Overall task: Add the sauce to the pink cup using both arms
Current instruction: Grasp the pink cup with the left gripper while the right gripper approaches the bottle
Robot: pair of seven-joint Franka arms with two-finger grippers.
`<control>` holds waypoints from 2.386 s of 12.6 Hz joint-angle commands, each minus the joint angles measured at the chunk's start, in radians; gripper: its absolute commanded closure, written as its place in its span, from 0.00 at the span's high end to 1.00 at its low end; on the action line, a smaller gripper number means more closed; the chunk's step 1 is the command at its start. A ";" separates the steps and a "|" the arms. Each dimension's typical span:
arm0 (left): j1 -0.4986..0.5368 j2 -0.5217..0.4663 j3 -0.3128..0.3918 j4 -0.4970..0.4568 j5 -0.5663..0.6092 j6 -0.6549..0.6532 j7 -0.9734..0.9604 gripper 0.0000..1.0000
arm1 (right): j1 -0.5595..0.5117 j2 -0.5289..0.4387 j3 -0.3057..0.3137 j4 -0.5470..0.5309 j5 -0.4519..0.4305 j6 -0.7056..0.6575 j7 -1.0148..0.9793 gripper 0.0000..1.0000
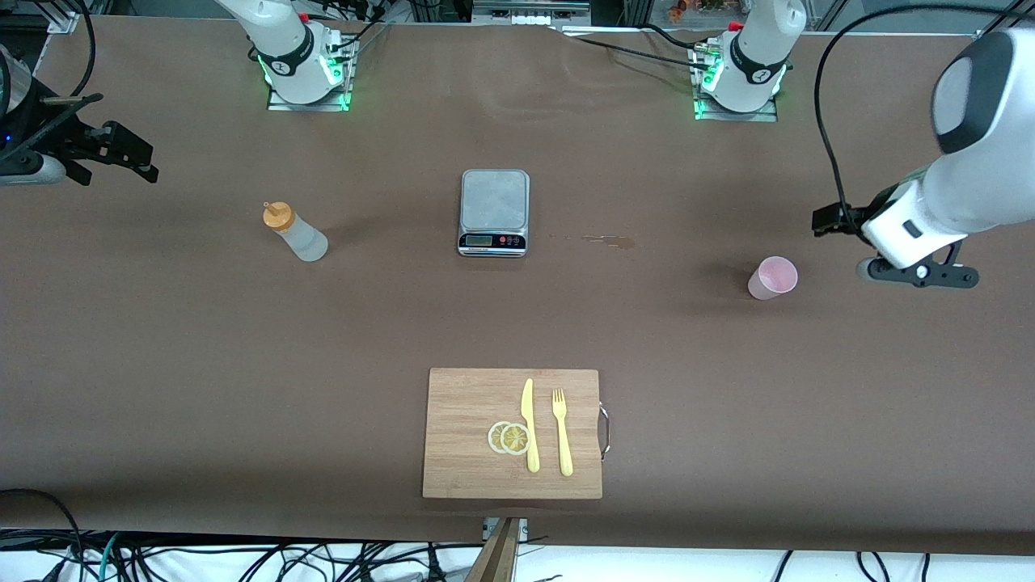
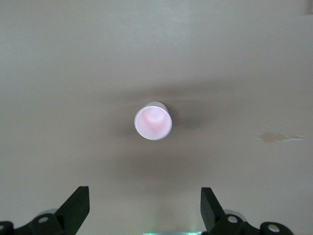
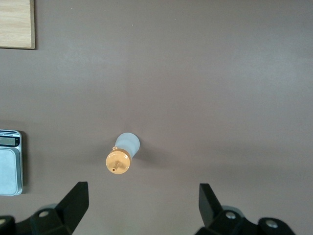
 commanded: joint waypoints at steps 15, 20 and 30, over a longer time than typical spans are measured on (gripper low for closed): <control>0.130 0.071 -0.002 -0.536 -0.080 0.790 0.188 0.99 | 0.051 0.175 -0.004 0.149 0.074 -0.267 -0.541 1.00; 0.137 0.100 -0.002 -0.538 -0.080 0.825 0.190 0.98 | 0.041 0.224 -0.120 0.143 0.217 -0.234 -1.087 1.00; 0.125 0.132 -0.002 -0.530 -0.115 0.851 0.171 0.00 | -0.180 0.622 -0.208 0.144 0.663 -0.333 -2.065 1.00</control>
